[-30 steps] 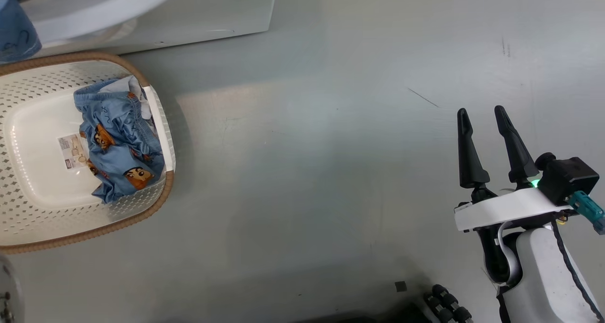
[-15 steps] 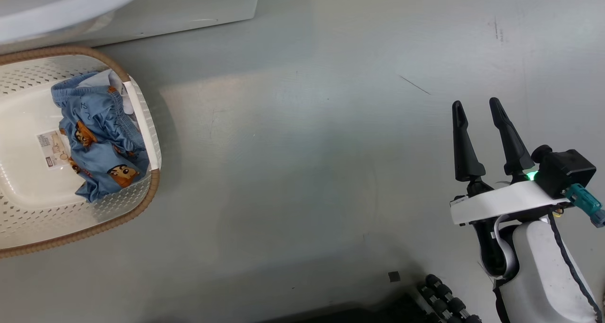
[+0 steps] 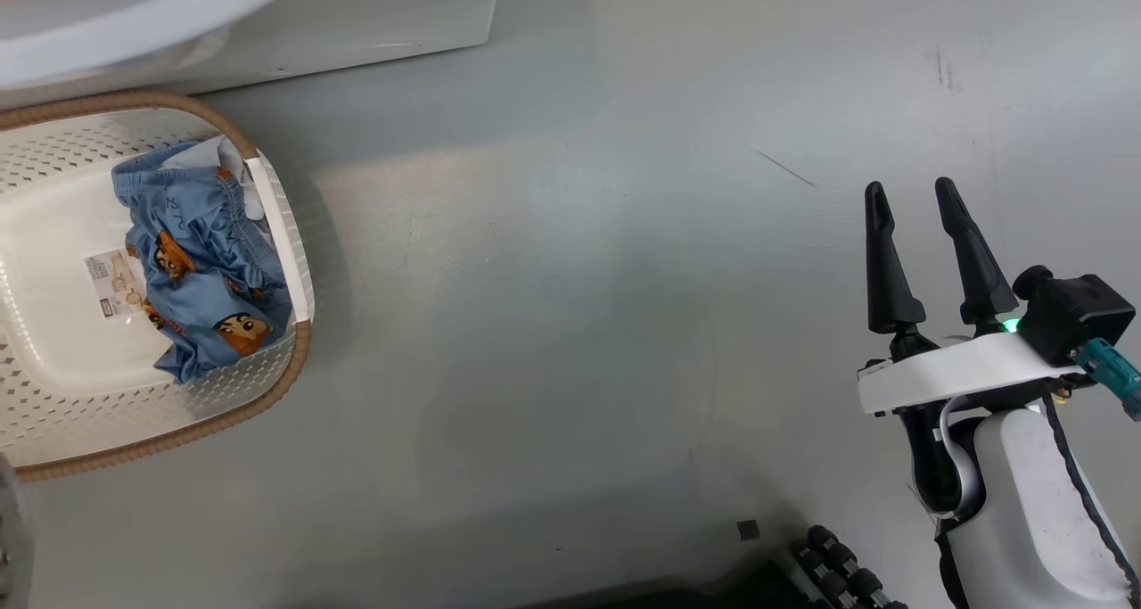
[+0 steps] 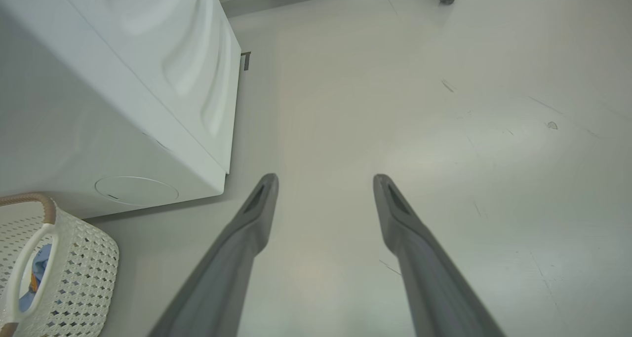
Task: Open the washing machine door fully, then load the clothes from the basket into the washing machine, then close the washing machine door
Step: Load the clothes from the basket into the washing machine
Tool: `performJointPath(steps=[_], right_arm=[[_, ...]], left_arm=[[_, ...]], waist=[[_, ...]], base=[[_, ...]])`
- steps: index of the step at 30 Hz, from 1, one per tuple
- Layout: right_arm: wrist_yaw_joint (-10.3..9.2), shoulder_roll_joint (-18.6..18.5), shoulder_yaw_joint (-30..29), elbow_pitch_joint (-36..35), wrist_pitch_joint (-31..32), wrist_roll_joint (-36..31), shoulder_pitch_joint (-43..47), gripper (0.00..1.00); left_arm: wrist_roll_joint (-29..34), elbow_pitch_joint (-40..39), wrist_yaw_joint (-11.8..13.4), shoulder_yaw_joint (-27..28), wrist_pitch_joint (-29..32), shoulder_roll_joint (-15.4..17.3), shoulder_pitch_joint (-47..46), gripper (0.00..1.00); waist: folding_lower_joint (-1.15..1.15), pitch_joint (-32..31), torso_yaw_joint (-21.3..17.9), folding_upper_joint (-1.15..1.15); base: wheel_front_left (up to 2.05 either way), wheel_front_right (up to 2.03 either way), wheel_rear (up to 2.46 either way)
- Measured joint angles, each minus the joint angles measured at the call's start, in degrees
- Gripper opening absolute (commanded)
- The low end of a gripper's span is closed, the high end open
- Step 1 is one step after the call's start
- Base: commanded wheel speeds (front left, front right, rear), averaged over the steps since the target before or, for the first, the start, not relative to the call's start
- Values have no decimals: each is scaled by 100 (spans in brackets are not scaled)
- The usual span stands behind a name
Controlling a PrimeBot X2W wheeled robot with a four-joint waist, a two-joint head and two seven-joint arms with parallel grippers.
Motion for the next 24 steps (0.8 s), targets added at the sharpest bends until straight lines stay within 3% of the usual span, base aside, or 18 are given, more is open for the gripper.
performJointPath(steps=[24], right_arm=[[0,-57,-210,155,0,-86,-10,100]], left_arm=[[-237,604,-53,-3,-25,-573,735,100]], waist=[[0,-779,362,0]], base=[[0,0,0]])
